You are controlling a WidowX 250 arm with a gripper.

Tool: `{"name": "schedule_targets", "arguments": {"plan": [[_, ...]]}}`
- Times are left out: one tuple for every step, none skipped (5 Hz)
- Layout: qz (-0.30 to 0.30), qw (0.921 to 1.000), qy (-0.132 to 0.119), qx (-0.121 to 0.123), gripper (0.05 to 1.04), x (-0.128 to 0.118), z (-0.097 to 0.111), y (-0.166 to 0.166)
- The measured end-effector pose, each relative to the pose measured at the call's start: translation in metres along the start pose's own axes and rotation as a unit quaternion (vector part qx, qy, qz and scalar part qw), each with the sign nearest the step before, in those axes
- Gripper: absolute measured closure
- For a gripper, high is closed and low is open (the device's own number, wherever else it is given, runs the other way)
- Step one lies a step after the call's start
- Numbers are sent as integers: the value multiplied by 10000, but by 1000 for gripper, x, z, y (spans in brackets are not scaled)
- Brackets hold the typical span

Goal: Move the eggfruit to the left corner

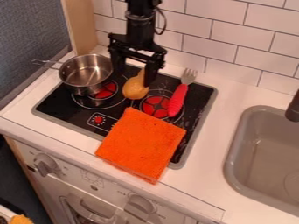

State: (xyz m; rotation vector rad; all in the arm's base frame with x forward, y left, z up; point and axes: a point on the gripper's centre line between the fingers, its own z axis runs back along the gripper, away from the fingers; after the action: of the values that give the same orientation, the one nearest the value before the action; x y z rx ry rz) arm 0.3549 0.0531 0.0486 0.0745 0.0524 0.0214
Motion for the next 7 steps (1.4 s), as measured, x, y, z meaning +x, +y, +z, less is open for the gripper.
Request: {"name": "schedule_targets", "arguments": {"plan": [[83, 9997, 210, 33, 83, 2, -13, 2], [88, 9993, 354, 24, 83, 3, -24, 1], [-43, 9987, 512, 18, 138, 1, -34, -9], [-77, 9989, 462, -49, 204, 3, -34, -13], [-210, 9988, 443, -30, 206, 6, -31, -17], [-454, 9988, 163, -107, 301, 11, -15, -27], [-564, 9976, -381, -97, 348, 16, 25, -24]]}}
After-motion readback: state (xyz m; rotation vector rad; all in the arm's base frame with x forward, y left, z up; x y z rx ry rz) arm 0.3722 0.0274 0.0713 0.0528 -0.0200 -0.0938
